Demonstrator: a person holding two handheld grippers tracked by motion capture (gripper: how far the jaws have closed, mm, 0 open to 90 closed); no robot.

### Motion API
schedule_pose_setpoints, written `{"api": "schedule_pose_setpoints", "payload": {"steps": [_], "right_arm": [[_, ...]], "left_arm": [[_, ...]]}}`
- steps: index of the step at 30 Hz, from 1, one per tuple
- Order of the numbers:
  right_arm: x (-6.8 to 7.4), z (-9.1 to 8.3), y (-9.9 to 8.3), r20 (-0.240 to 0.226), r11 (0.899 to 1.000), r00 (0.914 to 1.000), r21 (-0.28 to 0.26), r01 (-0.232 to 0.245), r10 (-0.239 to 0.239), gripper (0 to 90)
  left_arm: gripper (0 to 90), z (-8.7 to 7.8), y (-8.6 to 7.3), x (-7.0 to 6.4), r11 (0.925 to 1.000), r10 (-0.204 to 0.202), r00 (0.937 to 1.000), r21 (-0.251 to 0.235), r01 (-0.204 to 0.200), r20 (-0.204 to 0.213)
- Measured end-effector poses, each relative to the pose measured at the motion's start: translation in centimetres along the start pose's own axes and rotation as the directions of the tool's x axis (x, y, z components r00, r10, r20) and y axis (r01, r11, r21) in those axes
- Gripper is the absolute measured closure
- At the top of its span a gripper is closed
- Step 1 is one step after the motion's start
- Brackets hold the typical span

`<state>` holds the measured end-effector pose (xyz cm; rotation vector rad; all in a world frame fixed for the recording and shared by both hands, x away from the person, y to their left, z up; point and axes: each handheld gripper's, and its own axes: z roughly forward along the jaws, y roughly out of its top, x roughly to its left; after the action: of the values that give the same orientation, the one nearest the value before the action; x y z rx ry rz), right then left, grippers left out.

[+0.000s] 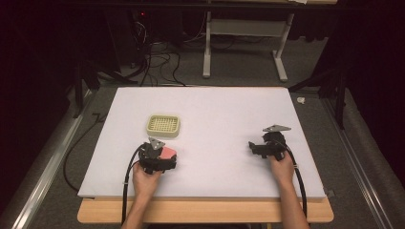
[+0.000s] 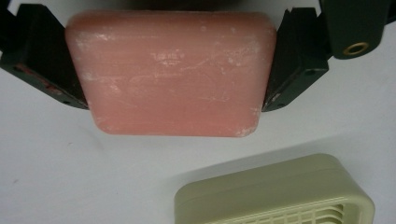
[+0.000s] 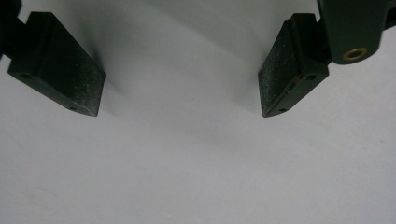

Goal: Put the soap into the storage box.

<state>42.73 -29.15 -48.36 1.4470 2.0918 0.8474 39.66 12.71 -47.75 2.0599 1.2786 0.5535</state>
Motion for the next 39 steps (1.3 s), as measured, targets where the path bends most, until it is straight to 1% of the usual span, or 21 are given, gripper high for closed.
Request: {"api": "schedule_pose_setpoints", "payload": {"steps": [7, 9, 14, 18, 21, 23, 27, 32, 34, 37, 39], "right_arm": [[0.0, 0.0, 0.0, 0.0, 1.0, 1.0, 0.0, 0.0, 0.0, 15.3], [0.0, 0.0, 0.0, 0.0, 1.0, 1.0, 0.0, 0.0, 0.0, 15.3], [0.0, 0.0, 0.0, 0.0, 1.0, 1.0, 0.0, 0.0, 0.0, 15.3], [0.0, 0.0, 0.0, 0.0, 1.0, 1.0, 0.0, 0.0, 0.0, 15.3], [0.0, 0.0, 0.0, 0.0, 1.0, 1.0, 0.0, 0.0, 0.0, 15.3], [0.0, 0.0, 0.0, 0.0, 1.0, 1.0, 0.0, 0.0, 0.0, 15.3], [0.0, 0.0, 0.0, 0.0, 1.0, 1.0, 0.0, 0.0, 0.0, 15.3], [0.0, 0.0, 0.0, 0.0, 1.0, 1.0, -0.001, 0.001, -0.001, 15.3], [0.0, 0.0, 0.0, 0.0, 1.0, 1.0, 0.0, -0.001, 0.001, 15.3], [0.0, 0.0, 0.0, 0.0, 1.0, 1.0, 0.0, 0.0, 0.0, 15.3], [0.0, 0.0, 0.0, 0.0, 1.0, 1.0, 0.0, 0.0, 0.0, 15.3]], "left_arm": [[13.8, -0.7, 0.3, -0.1, 0.9999, 0.008, 0.9998, -0.014, -0.008, 0.017], [13.8, -1.0, 0.4, -0.1, 0.9996, 0.002, 0.9995, -0.027, -0.001, 0.032], [13.8, -1.4, 0.5, 0.0, 0.9995, 0.0, 0.9994, -0.032, 0.001, 0.036], [13.8, -1.9, 0.8, 0.2, 0.9991, -0.004, 0.9985, -0.042, 0.006, 0.055], [13.8, -2.3, 1.3, 0.2, 0.9989, 0.006, 0.9986, -0.046, -0.003, 0.053], [13.9, -2.6, 1.5, 0.2, 0.9984, 0.0, 0.9983, -0.057, 0.003, 0.059], [13.9, -2.9, 1.8, 0.4, 0.9984, 0.006, 0.9982, -0.057, -0.002, 0.06], [13.9, -3.2, 2.3, 0.7, 0.9981, 0.003, 0.998, -0.061, 0.001, 0.063], [13.9, -3.3, 2.5, 0.8, 0.9979, 0.0, 0.9975, -0.065, 0.005, 0.071], [13.9, -3.3, 2.7, 0.9, 0.998, 0.003, 0.9978, -0.063, 0.001, 0.066], [13.9, -3.4, 2.9, 1.0, 0.9977, 0.003, 0.9975, -0.067, 0.002, 0.071]]}}
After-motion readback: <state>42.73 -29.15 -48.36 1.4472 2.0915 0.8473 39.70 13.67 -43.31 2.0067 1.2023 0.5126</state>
